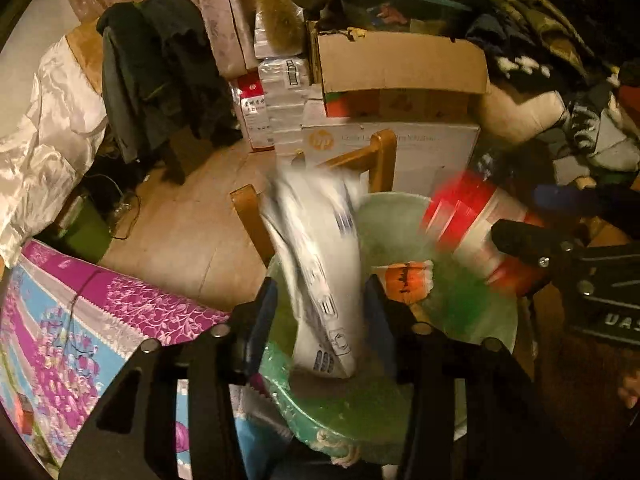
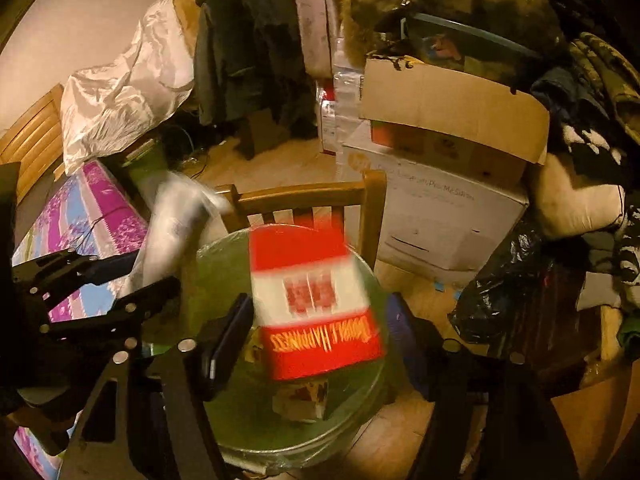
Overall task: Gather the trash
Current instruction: 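Open both tools over the green bin to drop wrapper and pack, then return both open tools from the bin to the quilt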
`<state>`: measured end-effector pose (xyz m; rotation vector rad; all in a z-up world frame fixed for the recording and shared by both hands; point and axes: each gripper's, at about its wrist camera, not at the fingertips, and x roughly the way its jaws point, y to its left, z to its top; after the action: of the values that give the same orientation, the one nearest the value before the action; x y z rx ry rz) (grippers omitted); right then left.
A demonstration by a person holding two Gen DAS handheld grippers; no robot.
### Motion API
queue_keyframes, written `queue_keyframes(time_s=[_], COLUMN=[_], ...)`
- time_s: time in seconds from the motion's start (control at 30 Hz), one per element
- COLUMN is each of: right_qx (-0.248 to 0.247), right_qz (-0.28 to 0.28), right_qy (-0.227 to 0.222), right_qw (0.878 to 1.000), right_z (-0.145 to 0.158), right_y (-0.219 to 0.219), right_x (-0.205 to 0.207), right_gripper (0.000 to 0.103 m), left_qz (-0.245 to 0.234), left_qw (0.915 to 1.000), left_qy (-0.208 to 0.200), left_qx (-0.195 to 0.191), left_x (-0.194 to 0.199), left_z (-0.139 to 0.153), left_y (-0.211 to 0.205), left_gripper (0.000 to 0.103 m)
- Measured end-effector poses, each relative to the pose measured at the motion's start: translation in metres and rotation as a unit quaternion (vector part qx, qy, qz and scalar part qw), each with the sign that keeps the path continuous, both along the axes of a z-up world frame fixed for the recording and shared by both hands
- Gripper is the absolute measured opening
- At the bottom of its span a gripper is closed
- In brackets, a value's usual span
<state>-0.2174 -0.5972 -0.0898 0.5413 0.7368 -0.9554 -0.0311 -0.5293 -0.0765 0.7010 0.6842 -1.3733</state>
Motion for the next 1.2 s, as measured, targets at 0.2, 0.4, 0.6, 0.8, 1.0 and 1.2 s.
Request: queue_keyframes(time_s=[0.2, 0.4, 0.6, 0.8, 1.0, 1.2], right_qx=[0.008, 0.001, -0.020, -0.061, -0.107, -0.134], right_qz=[-0.004, 0.004, 0.001, 0.004, 0.019, 0.043], right_qy=[-0.008, -0.016, -0.033, -0.064, -0.098, -0.126], right_qw=[1.000, 1.000, 0.999, 0.996, 0.989, 0.982], right_z=[-0.004, -0.003, 0.007, 0.024, 0.042, 0.052], right_y=[-0.004, -0.001, 0.004, 0.018, 0.044, 0.079], right_x=[-0.003, 0.002, 0.008, 0.021, 0.049, 0.080], right_gripper=[0.070, 0.070, 0.070, 0.070, 0.070, 0.074], left_qz=[0.007, 0.032, 0.084, 0.161, 0.242, 0.320], left_qw=[0.9999, 0.9994, 0.9965, 0.9864, 0.9678, 0.9443], left_qy=[0.010, 0.012, 0.000, -0.025, -0.055, -0.058], left_qx=[0.000, -0.001, -0.002, -0.021, -0.044, -0.051], left_x=[0.007, 0.015, 0.035, 0.062, 0.094, 0.127], left_z=[-0.003, -0.005, -0.008, -0.002, 0.009, 0.010], left_y=[0.003, 0.011, 0.025, 0.053, 0.098, 0.148], left_gripper=[0.046, 0.046, 0.046, 0.054, 0.060, 0.064])
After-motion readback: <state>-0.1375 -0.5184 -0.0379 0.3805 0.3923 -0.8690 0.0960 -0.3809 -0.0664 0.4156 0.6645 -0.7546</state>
